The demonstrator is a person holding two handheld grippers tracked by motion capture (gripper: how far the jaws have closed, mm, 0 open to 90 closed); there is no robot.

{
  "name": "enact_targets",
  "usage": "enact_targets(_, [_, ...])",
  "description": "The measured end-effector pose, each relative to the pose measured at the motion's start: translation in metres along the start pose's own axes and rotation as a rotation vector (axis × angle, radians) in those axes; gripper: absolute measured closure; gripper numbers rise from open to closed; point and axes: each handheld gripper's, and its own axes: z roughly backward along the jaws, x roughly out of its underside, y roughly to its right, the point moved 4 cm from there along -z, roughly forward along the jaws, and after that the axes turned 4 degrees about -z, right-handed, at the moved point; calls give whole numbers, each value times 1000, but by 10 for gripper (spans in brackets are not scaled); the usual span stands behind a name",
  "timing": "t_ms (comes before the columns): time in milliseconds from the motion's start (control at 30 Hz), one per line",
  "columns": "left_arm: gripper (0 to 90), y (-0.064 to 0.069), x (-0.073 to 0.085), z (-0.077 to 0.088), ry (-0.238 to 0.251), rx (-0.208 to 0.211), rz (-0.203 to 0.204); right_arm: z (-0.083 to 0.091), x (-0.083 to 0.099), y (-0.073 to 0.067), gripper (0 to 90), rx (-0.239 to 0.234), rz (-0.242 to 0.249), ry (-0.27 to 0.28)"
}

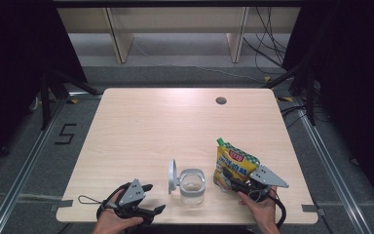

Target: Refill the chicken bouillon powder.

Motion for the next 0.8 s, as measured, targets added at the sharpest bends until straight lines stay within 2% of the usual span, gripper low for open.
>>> enact_targets(67, [203,0,0,0,0,1,1,-2,0,0,470,3,-13,29])
enact_targets(100, [204,-1,0,0,-7,0,-7,-2,0,-1,475,2,-16,31])
enact_targets(133, [204,0,0,0,-7,-1,-3,-1,-1,0,482,-2,-14,9])
enact_targets(200, [204,1,0,0,-5,2,11,-2,-2,2,519,-12,-4,26])
enact_targets(233, [204,1,0,0,-3,3,11,-1,-3,3,545,4,-8,32])
enact_targets(267, [203,0,0,1,-7,6,4,0,-3,2,557,12,-25,34])
enact_targets(300, [204,-1,0,1,-7,6,-11,0,-4,3,569,5,-2,21])
enact_targets(333, [204,0,1,1,-10,3,7,0,-4,1,574,-8,-13,33])
enact_targets(367, [203,0,1,1,-11,3,5,1,-5,1,580,5,-1,23])
enact_targets(400, [204,0,0,1,-10,3,4,1,-5,0,584,15,-12,27])
enact_targets(433, [204,0,0,1,-3,5,1,1,-7,1,592,6,11,27])
enact_targets(467, [204,-2,-1,1,-3,7,-24,1,-7,0,598,-3,1,34])
enact_targets(500, [204,-2,-1,1,-3,8,-23,3,-8,0,606,8,-6,13])
enact_targets(533, [203,-1,0,1,-3,8,-12,3,-9,-2,611,7,-19,15])
enact_targets(567, [204,-1,0,1,-3,8,-12,4,-10,-1,615,-3,-3,3])
enact_targets(600, [204,-1,0,1,-4,7,3,5,-11,-2,619,15,3,-10])
enact_targets(633, [204,-1,0,1,-4,7,3,5,-12,-3,622,-1,10,-16])
enact_targets(667, [203,-1,0,1,-4,7,3,5,-12,-3,622,-1,10,-16])
enact_targets(700, [204,-2,-1,2,0,6,-25,6,-14,-4,626,4,20,-32])
enact_targets(767, [204,-2,-1,2,0,7,-25,7,-14,-5,628,11,16,-38])
enact_targets(800, [203,-2,-2,3,-5,10,-22,9,-17,-5,631,0,43,-41])
